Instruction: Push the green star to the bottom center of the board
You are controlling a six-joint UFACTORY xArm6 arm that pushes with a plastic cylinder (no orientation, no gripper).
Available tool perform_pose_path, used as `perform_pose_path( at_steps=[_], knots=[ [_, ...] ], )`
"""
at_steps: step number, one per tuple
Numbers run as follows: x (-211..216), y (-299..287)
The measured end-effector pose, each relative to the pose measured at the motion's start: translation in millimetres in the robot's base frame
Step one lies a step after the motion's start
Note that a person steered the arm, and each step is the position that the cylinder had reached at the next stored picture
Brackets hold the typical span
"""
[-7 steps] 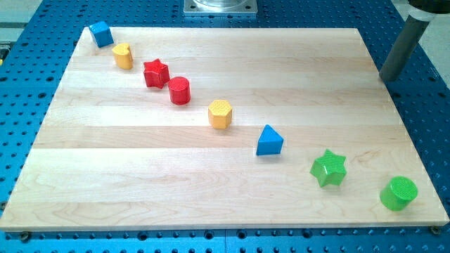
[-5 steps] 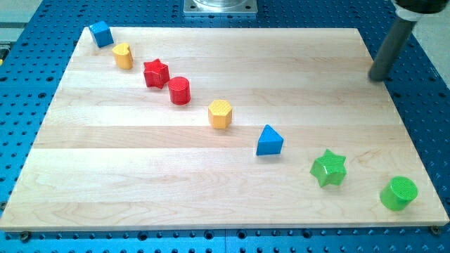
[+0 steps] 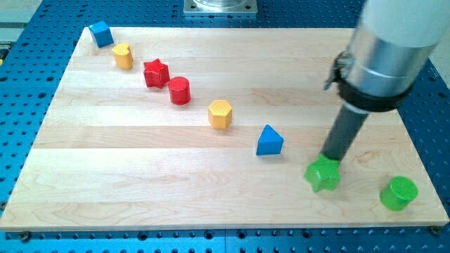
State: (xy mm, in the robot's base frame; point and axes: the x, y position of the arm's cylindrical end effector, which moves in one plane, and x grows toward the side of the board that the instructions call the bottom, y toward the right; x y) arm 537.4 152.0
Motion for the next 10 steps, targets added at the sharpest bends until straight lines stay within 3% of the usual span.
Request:
perform_pose_path(
  at_steps=[1, 3, 5, 7, 9, 10],
  knots=[
    [11.4, 32.2],
    [52.9, -39.1],
    [81.5, -36.2],
    [78.9, -102.3],
    [55.1, -99.9],
    [54.1, -155.9]
  ],
)
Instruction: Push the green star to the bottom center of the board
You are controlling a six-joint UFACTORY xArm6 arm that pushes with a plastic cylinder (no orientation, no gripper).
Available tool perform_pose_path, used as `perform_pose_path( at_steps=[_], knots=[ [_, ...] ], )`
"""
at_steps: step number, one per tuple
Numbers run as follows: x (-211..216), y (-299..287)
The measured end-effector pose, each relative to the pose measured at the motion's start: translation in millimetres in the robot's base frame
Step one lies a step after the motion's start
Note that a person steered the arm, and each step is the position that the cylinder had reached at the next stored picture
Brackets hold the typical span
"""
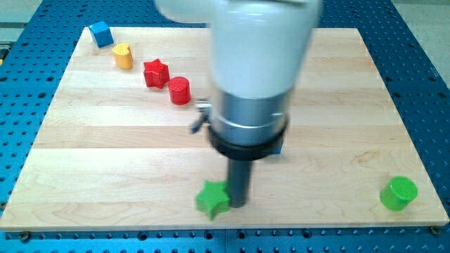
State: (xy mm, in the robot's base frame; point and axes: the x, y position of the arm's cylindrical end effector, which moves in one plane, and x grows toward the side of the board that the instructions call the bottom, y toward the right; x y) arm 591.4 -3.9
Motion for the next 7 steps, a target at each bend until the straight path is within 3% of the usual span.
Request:
perform_pose_path(
  at_steps=[2, 7],
  knots=[
    [25.1, 41.5],
    [17.9, 0.3]
  ],
)
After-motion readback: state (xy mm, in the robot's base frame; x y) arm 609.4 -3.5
